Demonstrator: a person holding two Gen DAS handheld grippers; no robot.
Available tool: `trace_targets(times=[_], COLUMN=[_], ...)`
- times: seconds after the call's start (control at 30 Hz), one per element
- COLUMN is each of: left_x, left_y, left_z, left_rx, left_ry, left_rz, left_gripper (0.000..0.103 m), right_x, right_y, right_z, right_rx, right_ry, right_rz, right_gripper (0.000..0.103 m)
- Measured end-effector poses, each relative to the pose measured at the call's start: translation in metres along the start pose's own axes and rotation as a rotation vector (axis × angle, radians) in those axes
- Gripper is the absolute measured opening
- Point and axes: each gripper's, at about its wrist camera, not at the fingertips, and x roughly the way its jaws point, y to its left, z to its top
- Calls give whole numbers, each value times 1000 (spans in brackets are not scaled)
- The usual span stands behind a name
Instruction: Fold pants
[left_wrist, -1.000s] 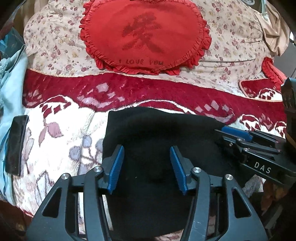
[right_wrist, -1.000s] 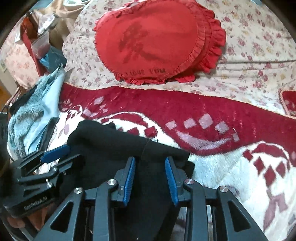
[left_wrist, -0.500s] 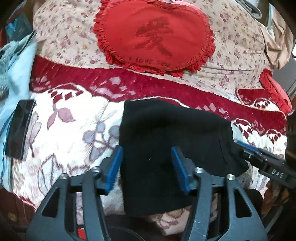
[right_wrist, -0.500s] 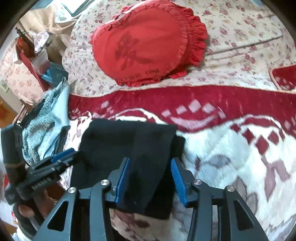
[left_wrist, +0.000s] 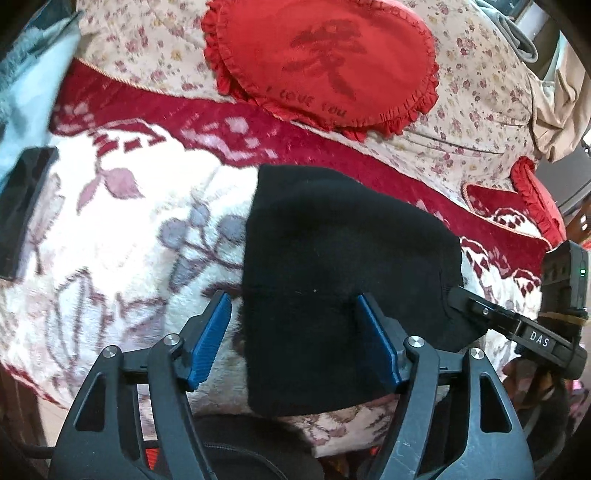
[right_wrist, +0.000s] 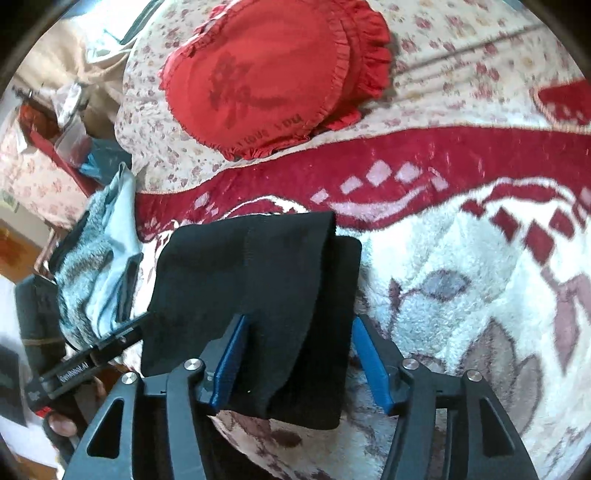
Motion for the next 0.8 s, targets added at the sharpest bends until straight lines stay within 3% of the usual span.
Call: trace_targets(times=[0.13,0.27,0.47,0.67,0.73,0.8], left_x=[11,24,29,28,25,20], left_y=[0,1,-8,-15,-18,-22], left_z=[-1,0,-2,-5,-6,-7], left_rx=[-14,-30,9,19,23,33], left_ry=[23,54,53,52,42,22], left_rz=[-22,-53,-23,-1,9,22], left_gripper=[75,86,94,93,88,77], right_x=[7,16,29,27,25,22], right_y=[-4,-8,-2,2,6,12], right_z=[0,3,6,6,5,3], right_rx=[32,59,44,14,-10,-37], right_ry=[6,30,54,44,31,13], right_rz=[39,84,84,62,49,35], right_gripper=[62,67,72,69,66,62])
